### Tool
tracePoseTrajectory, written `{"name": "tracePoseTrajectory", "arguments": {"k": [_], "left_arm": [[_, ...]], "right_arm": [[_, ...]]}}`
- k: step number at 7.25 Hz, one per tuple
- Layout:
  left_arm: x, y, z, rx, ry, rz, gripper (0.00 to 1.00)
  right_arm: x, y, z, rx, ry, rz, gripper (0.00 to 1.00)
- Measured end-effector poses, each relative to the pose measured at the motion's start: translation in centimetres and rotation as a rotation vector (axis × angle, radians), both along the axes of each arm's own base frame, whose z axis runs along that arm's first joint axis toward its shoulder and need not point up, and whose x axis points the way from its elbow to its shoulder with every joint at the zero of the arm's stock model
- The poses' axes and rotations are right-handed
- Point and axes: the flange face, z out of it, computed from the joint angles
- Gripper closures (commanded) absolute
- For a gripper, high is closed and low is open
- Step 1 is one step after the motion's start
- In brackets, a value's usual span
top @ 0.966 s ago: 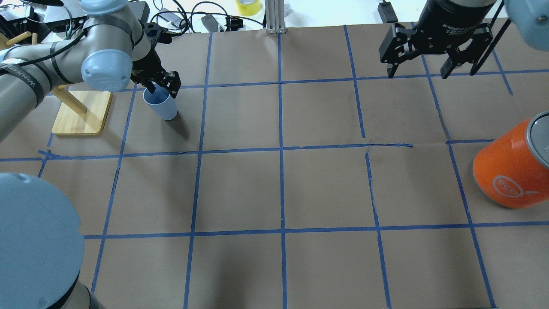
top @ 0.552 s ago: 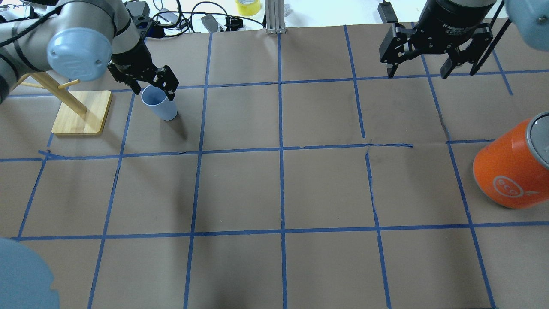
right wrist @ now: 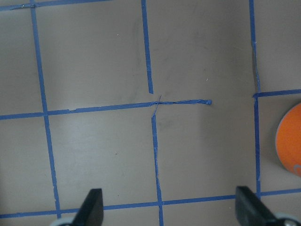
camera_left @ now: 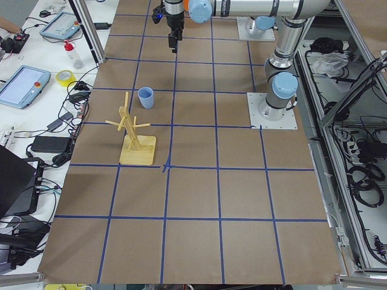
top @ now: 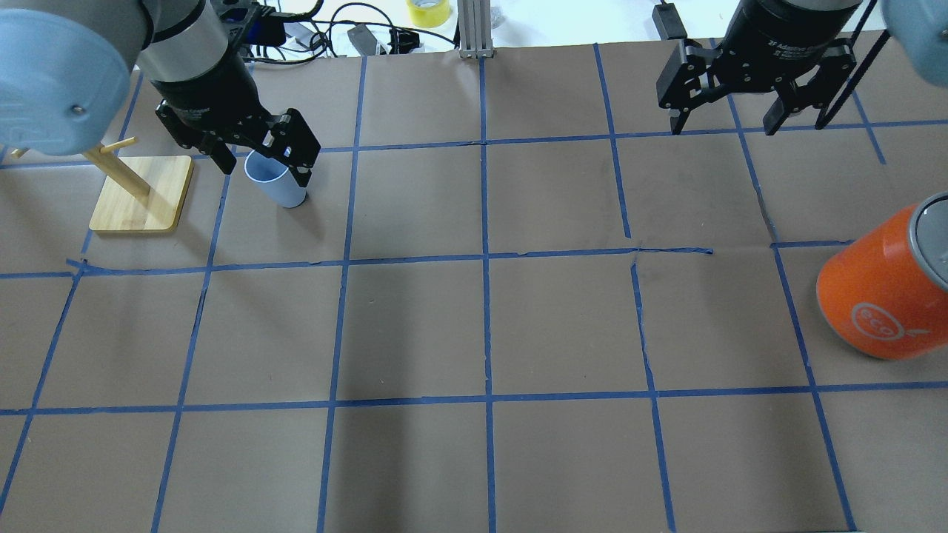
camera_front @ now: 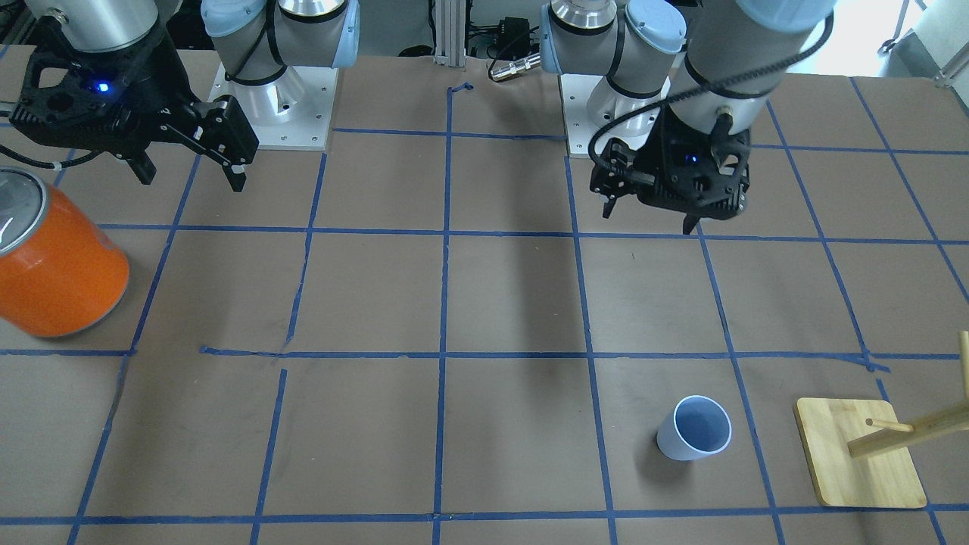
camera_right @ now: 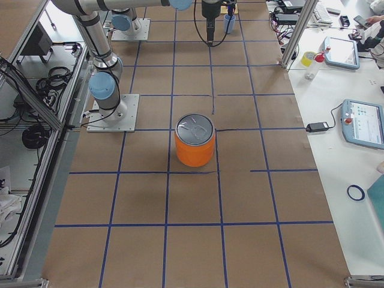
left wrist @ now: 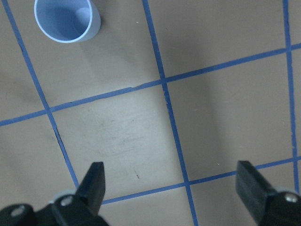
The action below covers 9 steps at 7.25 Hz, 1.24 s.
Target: Flip cup
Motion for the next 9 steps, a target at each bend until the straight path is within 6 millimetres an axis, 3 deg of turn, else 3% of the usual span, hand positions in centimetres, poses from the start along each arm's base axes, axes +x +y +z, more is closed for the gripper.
{"name": "tracePoseTrajectory", "arguments": {"k": [1,3,9], "left_arm": [[-1.1,2.1,0.2,-0.001,0.001,0.009,0.00],[-1.6,5.0,-0.5,0.004,0.003,0.031,0.00],[-1.8,5.2,-0.6,-0.006,0.002,0.111,0.00]], "right_arm": [[0.0,0.2,0.2,-0.004,-0.004,0.001,0.00],[0.1,0.3,0.4,-0.007,-0.008,0.002,0.00],[0.1,0.2,0.2,-0.003,-0.009,-0.002,0.00]]}}
